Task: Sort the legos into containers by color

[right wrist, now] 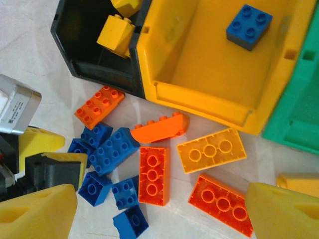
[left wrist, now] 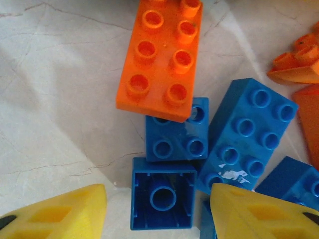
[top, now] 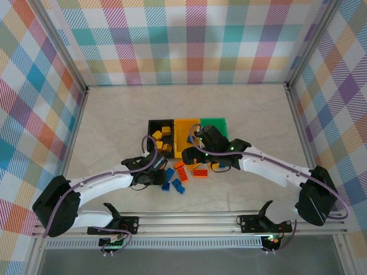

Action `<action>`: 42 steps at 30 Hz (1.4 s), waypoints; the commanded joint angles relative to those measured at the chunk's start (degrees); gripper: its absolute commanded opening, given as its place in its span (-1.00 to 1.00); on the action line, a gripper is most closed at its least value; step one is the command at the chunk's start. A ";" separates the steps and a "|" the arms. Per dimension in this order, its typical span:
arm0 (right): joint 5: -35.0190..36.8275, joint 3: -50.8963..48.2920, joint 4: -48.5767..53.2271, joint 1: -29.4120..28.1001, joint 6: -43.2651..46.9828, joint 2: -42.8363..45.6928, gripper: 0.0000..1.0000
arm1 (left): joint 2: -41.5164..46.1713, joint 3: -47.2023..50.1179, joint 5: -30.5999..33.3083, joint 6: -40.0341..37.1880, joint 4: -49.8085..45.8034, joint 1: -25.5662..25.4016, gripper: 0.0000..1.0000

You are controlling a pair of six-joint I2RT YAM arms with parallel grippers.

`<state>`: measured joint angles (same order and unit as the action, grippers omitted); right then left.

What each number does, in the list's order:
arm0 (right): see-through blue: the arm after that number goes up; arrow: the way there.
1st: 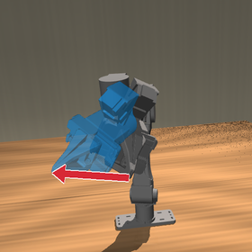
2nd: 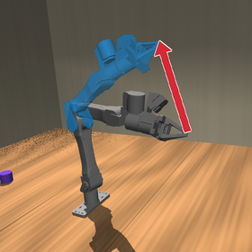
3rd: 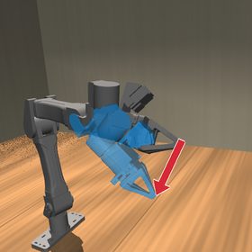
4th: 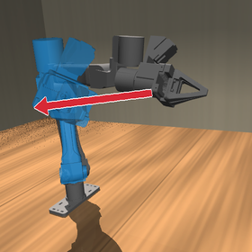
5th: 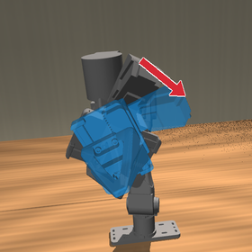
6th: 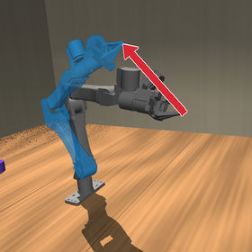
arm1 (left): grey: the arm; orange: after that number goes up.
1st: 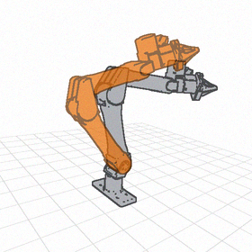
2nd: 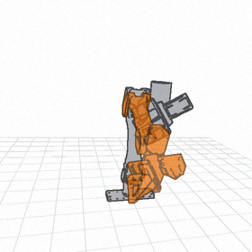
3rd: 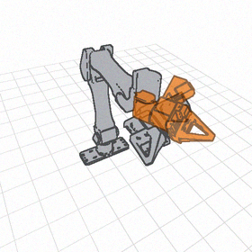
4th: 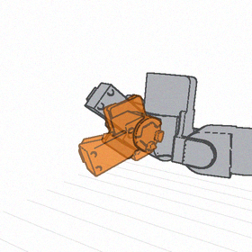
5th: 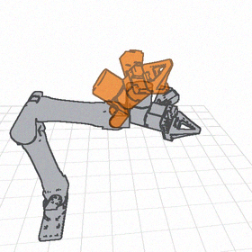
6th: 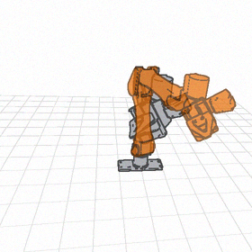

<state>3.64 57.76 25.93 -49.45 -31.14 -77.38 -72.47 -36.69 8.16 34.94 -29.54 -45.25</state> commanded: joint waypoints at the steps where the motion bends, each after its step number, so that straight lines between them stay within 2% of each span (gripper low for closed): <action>1: 1.86 -1.36 -1.42 0.23 -1.58 2.52 0.76 | 0.14 0.70 2.08 0.44 0.82 -0.68 0.11; 4: 2.16 -1.86 -1.80 0.23 -1.56 3.07 0.76 | -1.21 1.48 3.38 0.80 0.65 -0.60 0.00; 6: 2.25 -1.69 -1.93 0.22 -1.58 2.86 0.76 | -2.18 1.53 4.76 1.59 -0.03 -0.58 -0.23; 7: 2.09 -1.47 -1.90 0.23 -1.55 2.67 0.76 | -2.16 1.66 5.26 2.02 -0.40 -0.58 -0.25; 12: 1.46 -2.01 -3.25 0.23 -1.91 2.59 0.77 | 0.09 2.97 7.15 3.75 -2.24 -0.56 -0.15; 14: 1.46 -1.95 -3.31 0.24 -1.75 2.37 0.77 | 0.19 3.09 6.75 3.41 -2.34 -0.62 0.04; 15: 1.38 -1.86 -3.26 0.23 -1.63 2.33 0.77 | -0.10 3.03 6.57 3.26 -2.20 -0.54 0.07; 17: 1.46 -2.03 -3.26 0.23 -1.43 2.33 0.77 | -1.24 3.02 6.12 2.97 -0.97 -0.61 0.03; 20: 1.60 -2.12 -3.19 0.25 -1.38 2.49 0.77 | -2.91 2.62 5.75 3.27 0.08 -0.54 -0.23; 24: 1.71 -2.25 -3.08 0.24 -1.24 2.89 0.78 | 0.68 2.34 6.74 4.13 -2.48 -0.78 -0.25; 29: 1.67 -2.21 -3.41 0.28 -1.30 2.67 0.78 | 7.49 0.58 11.72 4.92 -11.64 -0.74 -0.24; 31: 1.45 -2.21 -3.90 0.23 -1.21 2.68 0.78 | 8.53 0.09 11.89 4.68 -12.91 -0.69 -0.24; 33: 1.38 -2.12 -3.96 0.24 -1.08 2.59 0.78 | 9.25 -0.29 10.59 4.14 -12.09 -0.72 -0.10; 36: 1.54 -2.33 -3.95 0.23 -1.08 2.96 0.78 | 7.98 -0.63 8.23 2.80 -9.21 -0.76 0.24; 42: 2.42 -2.95 -3.26 0.25 -1.11 4.22 0.78 | 0.85 -1.34 4.53 -0.16 -1.97 -0.90 0.57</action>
<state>5.23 55.86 23.14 -49.45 -32.34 -75.26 -70.00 -36.32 14.76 36.62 -34.79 -45.54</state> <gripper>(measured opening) 0.891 0.773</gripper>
